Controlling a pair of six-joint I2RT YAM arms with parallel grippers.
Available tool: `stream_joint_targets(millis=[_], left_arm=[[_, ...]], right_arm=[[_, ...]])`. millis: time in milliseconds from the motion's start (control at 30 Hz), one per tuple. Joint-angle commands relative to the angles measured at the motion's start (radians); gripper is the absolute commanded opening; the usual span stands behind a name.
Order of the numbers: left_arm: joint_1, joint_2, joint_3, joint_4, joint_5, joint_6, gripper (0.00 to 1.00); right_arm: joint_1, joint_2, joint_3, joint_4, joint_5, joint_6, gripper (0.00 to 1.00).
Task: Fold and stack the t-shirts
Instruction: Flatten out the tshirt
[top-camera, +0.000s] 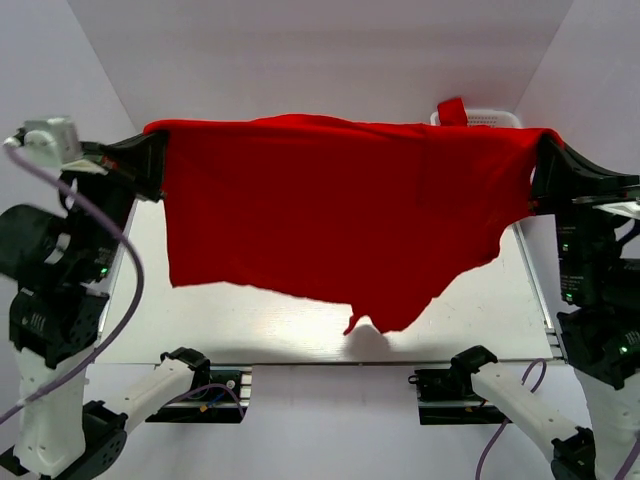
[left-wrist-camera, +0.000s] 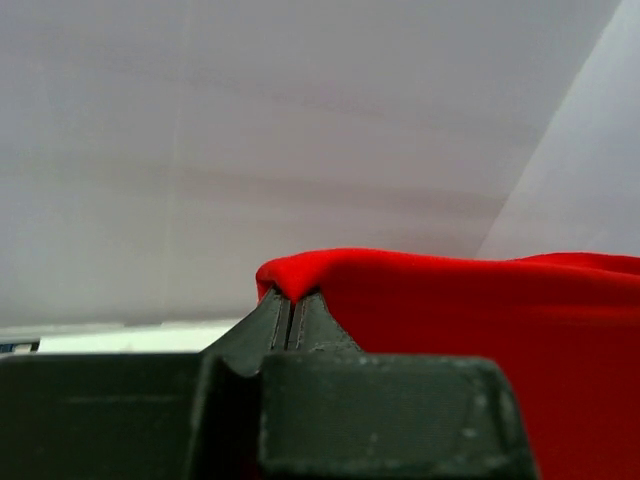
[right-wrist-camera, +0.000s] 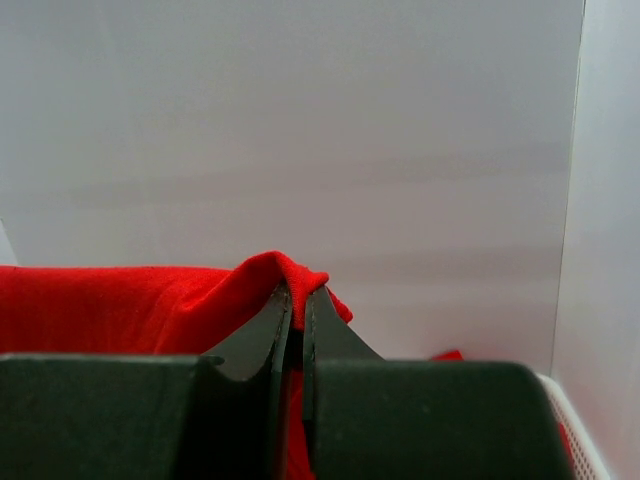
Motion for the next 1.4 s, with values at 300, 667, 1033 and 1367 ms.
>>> stream_joint_targets(millis=[300, 667, 1033, 1367], left_arm=[[0.022, 0.335, -0.276, -0.045, -0.336, -0.186, 0.00], [0.160, 0.861, -0.256, 0.133, -0.290, -0.223, 0.00], [0.271, 1.497, 0.328, 0.082, -0.092, -0.126, 0.25], [0.312, 1.529, 0.451, 0.130, 0.020, -0.136, 0.99]], right_arm=[[-0.018, 0.339, -0.262, 0.247, 0.350, 0.011, 0.00], [-0.160, 0.970, -0.095, 0.237, 0.099, 0.155, 0.00], [-0.240, 1.537, 0.481, 0.158, -0.013, 0.147, 0.00], [-0.254, 1.669, 0.683, 0.134, -0.101, 0.097, 0.90]])
